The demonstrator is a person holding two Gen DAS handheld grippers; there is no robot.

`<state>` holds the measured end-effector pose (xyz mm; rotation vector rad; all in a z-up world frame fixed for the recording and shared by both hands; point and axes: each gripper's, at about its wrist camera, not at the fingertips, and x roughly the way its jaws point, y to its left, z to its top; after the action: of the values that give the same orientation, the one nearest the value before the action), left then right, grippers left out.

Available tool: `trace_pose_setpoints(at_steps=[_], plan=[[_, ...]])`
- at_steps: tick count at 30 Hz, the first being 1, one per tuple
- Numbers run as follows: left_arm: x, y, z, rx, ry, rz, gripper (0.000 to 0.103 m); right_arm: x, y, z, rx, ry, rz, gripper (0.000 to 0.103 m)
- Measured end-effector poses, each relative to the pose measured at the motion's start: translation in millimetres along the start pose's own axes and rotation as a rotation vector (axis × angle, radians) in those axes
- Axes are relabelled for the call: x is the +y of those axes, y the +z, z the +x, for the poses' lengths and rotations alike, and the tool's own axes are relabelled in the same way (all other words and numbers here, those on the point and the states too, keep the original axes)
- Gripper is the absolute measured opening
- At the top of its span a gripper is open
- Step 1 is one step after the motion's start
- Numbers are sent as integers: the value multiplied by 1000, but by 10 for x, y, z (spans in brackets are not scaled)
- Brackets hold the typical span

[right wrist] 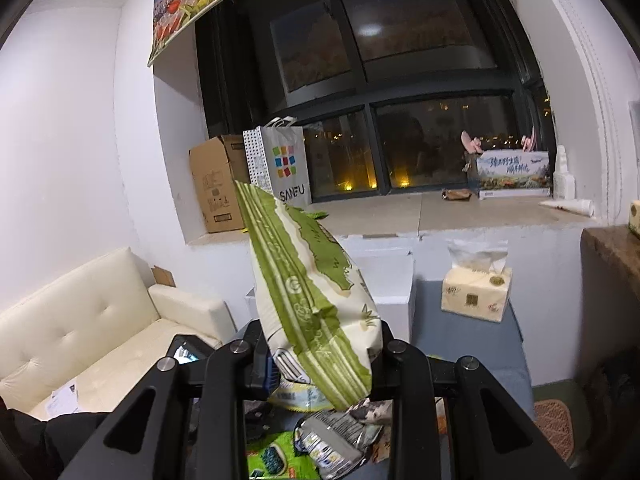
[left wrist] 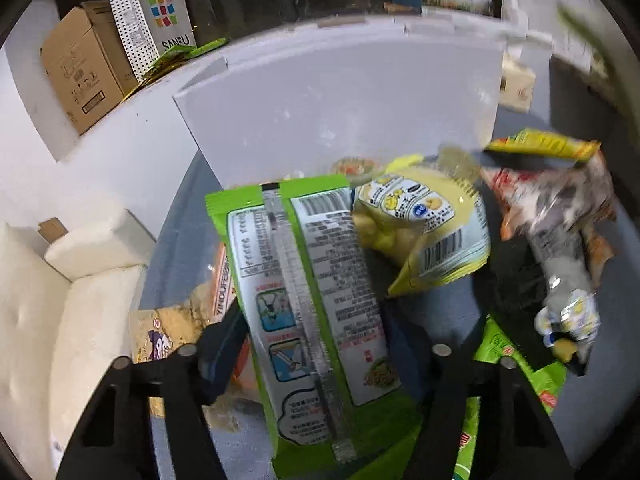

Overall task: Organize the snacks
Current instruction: 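Carry both packets over the white box and open both tools to drop them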

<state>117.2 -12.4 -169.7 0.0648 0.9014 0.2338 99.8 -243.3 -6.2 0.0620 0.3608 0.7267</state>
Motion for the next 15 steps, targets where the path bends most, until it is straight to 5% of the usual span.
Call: trace_pose_setpoints(at_steps=[10, 15], plan=[[531, 58, -839, -254, -143, -112, 65, -43, -107, -39, 11, 20, 73, 32], [737, 445, -1109, -347, -242, -124, 65, -156, 24, 133, 32, 54, 146, 32]])
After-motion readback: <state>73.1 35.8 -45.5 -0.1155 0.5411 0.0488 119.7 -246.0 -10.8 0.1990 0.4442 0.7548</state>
